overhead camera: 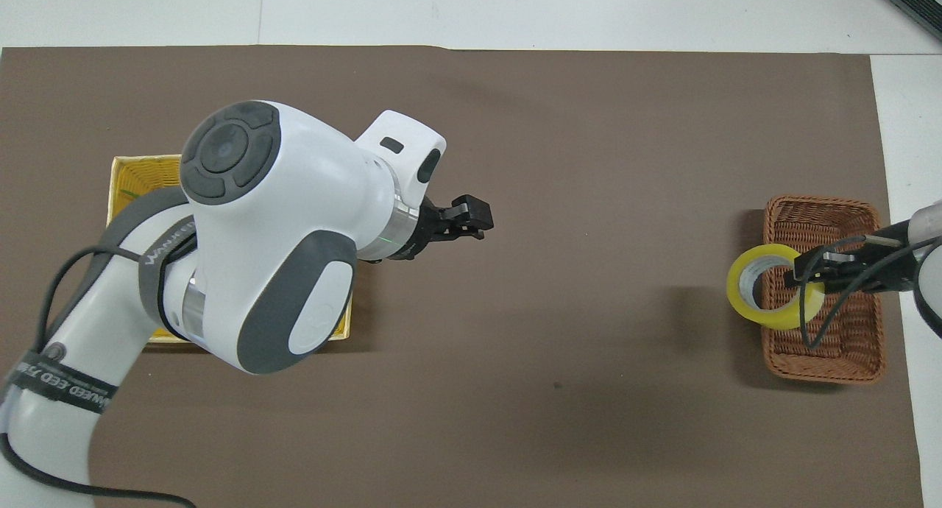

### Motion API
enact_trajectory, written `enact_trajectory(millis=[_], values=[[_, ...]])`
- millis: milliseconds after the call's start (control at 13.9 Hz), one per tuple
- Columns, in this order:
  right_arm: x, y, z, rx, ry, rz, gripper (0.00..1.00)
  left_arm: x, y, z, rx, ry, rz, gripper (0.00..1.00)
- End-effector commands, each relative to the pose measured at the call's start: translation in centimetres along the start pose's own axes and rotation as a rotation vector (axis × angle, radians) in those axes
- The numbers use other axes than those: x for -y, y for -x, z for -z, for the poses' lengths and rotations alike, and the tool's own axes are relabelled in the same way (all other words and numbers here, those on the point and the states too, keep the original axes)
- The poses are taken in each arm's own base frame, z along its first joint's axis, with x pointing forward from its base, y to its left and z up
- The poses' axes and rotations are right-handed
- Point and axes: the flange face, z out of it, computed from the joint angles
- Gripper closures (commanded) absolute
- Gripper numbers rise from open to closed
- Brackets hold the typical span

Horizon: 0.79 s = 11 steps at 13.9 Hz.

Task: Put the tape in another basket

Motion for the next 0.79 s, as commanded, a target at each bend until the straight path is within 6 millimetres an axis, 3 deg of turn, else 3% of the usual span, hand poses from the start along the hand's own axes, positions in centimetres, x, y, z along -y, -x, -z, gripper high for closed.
enact_trajectory(millis=[0,359,502,717], values=[[-4.0,-1.5,-0.3,-0.043,0.056,0.064,1.00,4.2,-2.2,2.5,-0.011,-0.060,0.001,0.00],[-7.2,-3.2,-2.1,-0.078,0.119,0.125,1.00,12.5,-6.5,7.1,-0.046,-0.130,-0.116,0.00],[-9.0,-3.9,-3.3,-0.093,0.125,0.135,1.00,14.9,-7.3,8.7,-0.067,-0.166,-0.148,0.00],[-9.3,-3.8,-3.8,-0.084,0.123,0.136,1.00,17.1,-7.6,10.9,-0.101,-0.245,-0.188,0.00]])
